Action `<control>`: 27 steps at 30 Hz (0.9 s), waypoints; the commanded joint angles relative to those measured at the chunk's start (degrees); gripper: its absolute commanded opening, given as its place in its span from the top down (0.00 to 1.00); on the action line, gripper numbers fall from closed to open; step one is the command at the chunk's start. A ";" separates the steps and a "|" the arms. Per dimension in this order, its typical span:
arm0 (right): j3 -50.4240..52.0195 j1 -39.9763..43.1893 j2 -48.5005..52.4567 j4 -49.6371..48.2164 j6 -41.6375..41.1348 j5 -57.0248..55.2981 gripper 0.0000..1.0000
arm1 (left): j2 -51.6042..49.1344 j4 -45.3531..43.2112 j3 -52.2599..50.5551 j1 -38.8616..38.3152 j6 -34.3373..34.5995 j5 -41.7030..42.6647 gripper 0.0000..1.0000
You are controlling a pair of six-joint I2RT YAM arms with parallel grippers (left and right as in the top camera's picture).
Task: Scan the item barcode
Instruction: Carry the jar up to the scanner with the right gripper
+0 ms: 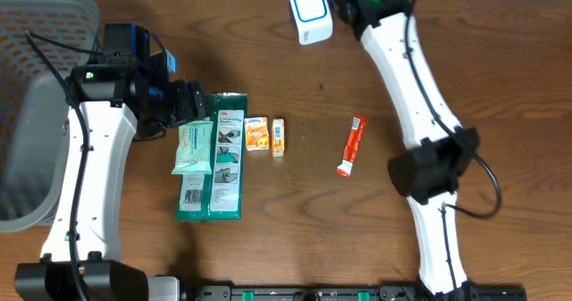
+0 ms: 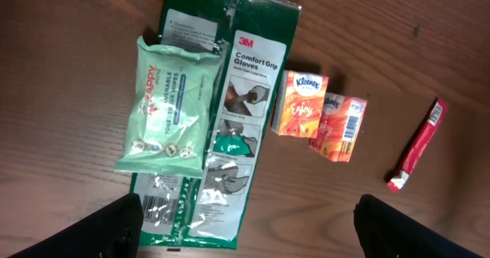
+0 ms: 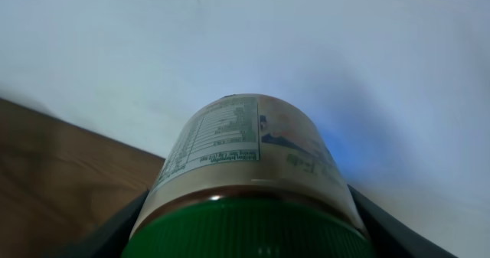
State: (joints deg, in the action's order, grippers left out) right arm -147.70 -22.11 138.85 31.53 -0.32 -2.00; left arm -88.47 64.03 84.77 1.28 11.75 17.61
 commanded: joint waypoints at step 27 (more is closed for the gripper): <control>-0.57 4.50 18.38 -25.07 0.15 12.61 0.99 | -0.26 0.00 -0.09 -0.13 -0.72 -0.79 0.11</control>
State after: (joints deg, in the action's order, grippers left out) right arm -147.24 -18.52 157.73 8.78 0.45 9.74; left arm -88.47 64.01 84.77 1.28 11.75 17.61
